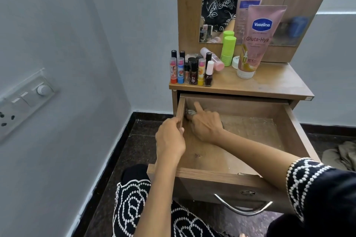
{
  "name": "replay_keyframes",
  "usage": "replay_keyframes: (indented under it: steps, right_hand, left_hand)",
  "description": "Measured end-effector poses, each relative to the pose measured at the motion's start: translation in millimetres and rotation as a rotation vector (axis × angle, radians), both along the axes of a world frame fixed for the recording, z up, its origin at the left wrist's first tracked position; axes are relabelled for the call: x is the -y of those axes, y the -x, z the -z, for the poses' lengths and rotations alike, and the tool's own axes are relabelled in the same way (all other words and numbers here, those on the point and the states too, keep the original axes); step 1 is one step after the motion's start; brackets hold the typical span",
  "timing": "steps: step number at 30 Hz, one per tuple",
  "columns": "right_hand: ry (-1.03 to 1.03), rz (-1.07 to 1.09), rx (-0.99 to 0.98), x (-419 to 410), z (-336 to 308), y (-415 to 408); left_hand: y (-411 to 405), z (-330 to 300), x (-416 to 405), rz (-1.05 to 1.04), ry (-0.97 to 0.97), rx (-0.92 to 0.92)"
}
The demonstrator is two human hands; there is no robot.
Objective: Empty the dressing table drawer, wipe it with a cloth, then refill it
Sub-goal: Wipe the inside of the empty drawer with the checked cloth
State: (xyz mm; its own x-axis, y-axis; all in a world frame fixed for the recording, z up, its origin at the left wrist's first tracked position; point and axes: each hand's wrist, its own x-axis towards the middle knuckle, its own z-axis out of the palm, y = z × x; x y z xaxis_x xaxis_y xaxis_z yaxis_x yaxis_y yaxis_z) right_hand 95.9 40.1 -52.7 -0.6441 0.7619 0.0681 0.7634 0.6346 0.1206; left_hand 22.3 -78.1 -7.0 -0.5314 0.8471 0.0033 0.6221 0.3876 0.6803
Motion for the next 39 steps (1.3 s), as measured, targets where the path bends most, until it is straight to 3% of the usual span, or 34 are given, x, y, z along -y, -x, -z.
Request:
replay_keyframes:
  steps: [8,16,27,31,39]
  right_hand:
    - [-0.256,-0.006,0.471,15,-7,16]
    - [0.122,0.321,0.226,-1,-9,6]
    - [0.642,0.14,0.042,-17,-33,15]
    - [0.7,0.117,0.108,-25,-38,17]
    - [0.578,0.042,0.166,-29,-26,1]
  left_hand:
    - [-1,-3,2,-0.001,0.008,0.012]
    - [-1,-2,1,-0.015,0.001,0.02]
    - [-1,2,-2,0.006,0.013,-0.057]
    - [0,2,-2,0.007,0.019,-0.075]
    - [-2,-1,0,0.009,0.03,-0.05]
